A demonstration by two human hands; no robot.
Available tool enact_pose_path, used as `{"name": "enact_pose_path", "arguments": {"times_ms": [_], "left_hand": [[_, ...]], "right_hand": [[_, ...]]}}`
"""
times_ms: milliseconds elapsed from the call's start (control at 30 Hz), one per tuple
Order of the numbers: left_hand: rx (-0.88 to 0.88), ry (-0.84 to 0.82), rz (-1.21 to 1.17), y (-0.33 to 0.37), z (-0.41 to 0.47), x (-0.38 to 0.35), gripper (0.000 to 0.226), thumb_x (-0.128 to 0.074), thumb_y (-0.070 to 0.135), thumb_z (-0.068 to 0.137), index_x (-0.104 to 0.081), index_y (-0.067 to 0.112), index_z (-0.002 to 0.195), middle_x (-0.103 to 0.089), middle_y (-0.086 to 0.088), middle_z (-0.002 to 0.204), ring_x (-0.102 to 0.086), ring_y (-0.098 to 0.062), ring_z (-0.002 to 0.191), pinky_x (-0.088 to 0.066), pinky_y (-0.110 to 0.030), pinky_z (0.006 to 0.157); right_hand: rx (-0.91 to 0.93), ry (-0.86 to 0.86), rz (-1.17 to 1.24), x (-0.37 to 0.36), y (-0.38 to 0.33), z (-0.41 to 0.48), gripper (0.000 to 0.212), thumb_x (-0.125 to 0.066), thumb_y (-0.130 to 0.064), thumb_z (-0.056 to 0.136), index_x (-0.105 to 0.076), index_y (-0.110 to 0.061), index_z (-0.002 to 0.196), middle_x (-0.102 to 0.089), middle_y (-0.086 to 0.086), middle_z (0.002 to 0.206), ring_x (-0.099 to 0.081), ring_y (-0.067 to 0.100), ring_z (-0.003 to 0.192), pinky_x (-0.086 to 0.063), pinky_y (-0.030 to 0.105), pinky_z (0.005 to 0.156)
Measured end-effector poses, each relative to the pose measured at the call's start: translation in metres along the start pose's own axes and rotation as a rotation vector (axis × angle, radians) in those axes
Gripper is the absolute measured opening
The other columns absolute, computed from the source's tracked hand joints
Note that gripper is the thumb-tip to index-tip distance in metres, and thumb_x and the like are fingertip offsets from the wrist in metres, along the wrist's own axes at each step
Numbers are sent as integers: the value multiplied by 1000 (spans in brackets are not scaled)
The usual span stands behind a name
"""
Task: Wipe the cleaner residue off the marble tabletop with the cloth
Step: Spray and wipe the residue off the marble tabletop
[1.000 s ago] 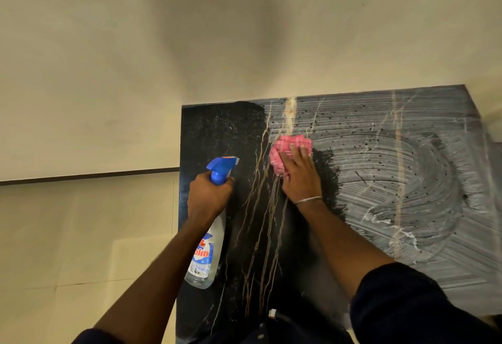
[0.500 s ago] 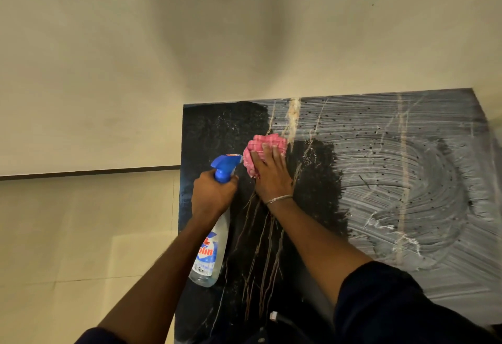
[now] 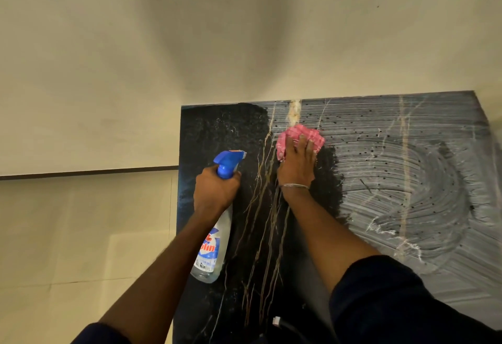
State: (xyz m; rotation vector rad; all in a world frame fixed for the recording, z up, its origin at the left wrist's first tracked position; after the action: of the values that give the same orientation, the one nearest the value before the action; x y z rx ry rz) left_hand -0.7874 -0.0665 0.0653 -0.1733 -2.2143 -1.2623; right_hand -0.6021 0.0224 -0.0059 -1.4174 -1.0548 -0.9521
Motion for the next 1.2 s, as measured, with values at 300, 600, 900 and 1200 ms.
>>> {"name": "enact_pose_path", "arguments": {"times_ms": [300, 600, 900, 1200], "left_hand": [[12, 10, -3, 6, 4, 2, 17, -70, 25, 85, -61, 13, 92, -62, -2, 73, -61, -15, 67, -54, -33, 72], [29, -8, -9, 4, 11, 4, 15, -69, 25, 85, -62, 13, 90, -64, -2, 71, -63, -16, 67, -54, -33, 70], [67, -5, -29, 9, 15, 4, 16, -70, 23, 85, -62, 12, 92, -63, -3, 73, -60, -16, 66, -52, -32, 69], [33, 16, -20, 17, 24, 17, 15, -69, 22, 87, -59, 12, 91, -58, 2, 69, -56, -11, 62, -42, -20, 58]], "right_hand": [[471, -132, -92, -4, -21, 14, 82, -65, -13, 83, -22, -22, 152, -19, 13, 158, -11, 35, 147, -14, 47, 119], [-27, -31, -45, 6, 2, 36, 81, -64, -11, 84, -21, -19, 152, -14, 21, 158, -7, 43, 145, -14, 53, 119], [481, -163, -136, -17, -54, 45, 83, -63, -15, 86, -15, -25, 153, -10, 11, 161, -4, 36, 148, -10, 47, 120], [58, -16, -73, 12, 21, 88, 80, -65, -11, 85, -22, -25, 152, -14, 15, 160, -11, 38, 146, -22, 51, 118]]}}
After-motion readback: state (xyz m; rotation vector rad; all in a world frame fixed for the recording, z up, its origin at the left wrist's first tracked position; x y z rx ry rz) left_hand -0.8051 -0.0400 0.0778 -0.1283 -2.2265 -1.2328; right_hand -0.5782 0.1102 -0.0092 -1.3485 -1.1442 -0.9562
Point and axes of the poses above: each hand's wrist, its own z-axis towards the middle knuckle, its own x-axis out of the back of the hand, y = z × x, the point moved 2 cm from there along z, towards the middle knuckle
